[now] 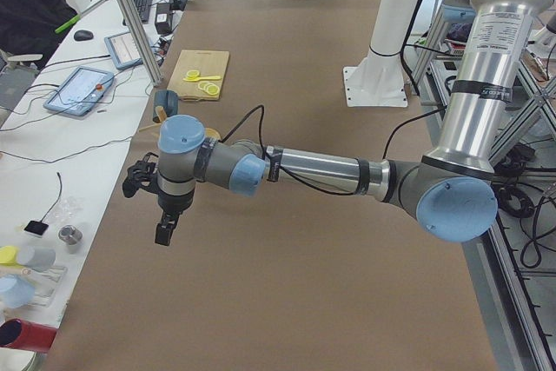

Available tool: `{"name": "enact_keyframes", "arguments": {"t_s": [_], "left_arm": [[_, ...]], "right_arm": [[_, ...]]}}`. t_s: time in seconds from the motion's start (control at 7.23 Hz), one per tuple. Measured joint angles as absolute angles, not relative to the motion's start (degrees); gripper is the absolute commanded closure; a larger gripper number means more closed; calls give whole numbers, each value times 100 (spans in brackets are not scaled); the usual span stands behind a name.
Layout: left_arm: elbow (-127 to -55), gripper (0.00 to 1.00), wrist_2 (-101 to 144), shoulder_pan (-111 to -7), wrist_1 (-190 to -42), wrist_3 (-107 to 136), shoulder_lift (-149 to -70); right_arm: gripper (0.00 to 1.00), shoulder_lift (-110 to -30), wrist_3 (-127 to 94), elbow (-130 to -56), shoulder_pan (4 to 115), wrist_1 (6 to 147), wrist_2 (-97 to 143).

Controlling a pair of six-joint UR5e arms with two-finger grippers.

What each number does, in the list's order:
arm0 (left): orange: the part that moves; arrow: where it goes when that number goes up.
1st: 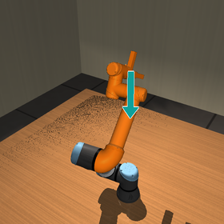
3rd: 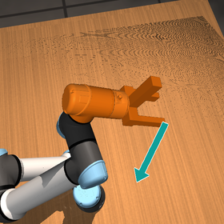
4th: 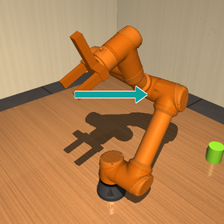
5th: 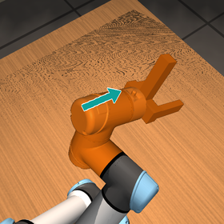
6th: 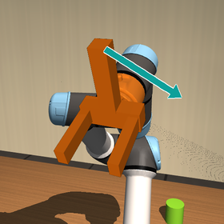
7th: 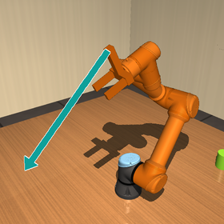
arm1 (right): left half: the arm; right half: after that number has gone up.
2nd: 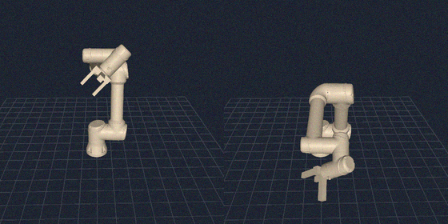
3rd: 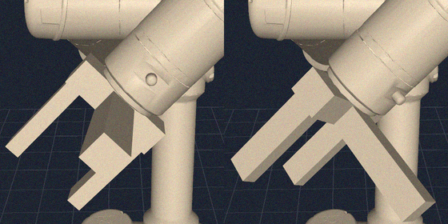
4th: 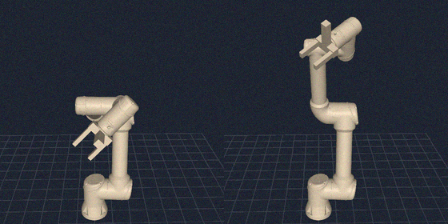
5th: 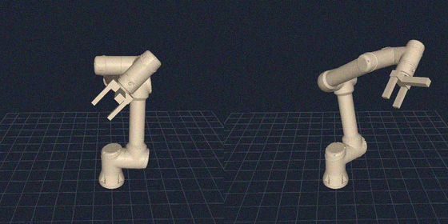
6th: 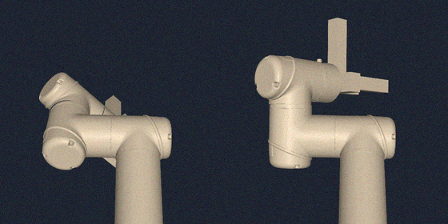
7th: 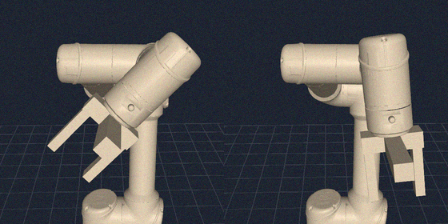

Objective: Hang cup on storage rack

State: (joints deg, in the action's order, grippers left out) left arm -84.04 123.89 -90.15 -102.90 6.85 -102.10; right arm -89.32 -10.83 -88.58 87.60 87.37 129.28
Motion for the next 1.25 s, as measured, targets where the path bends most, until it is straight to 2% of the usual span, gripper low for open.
{"name": "enact_keyframes", "arguments": {"t_s": [0.28,1.25], "left_arm": [[-8140,2,12635,-8962,-10256,731,-10246],[-8176,2,13543,-8913,-10182,1274,-10231]], "right_arm": [[0,-8972,-902,-8825,9102,8828,13358],[0,-8986,-930,-9132,9180,8891,13535]]}}
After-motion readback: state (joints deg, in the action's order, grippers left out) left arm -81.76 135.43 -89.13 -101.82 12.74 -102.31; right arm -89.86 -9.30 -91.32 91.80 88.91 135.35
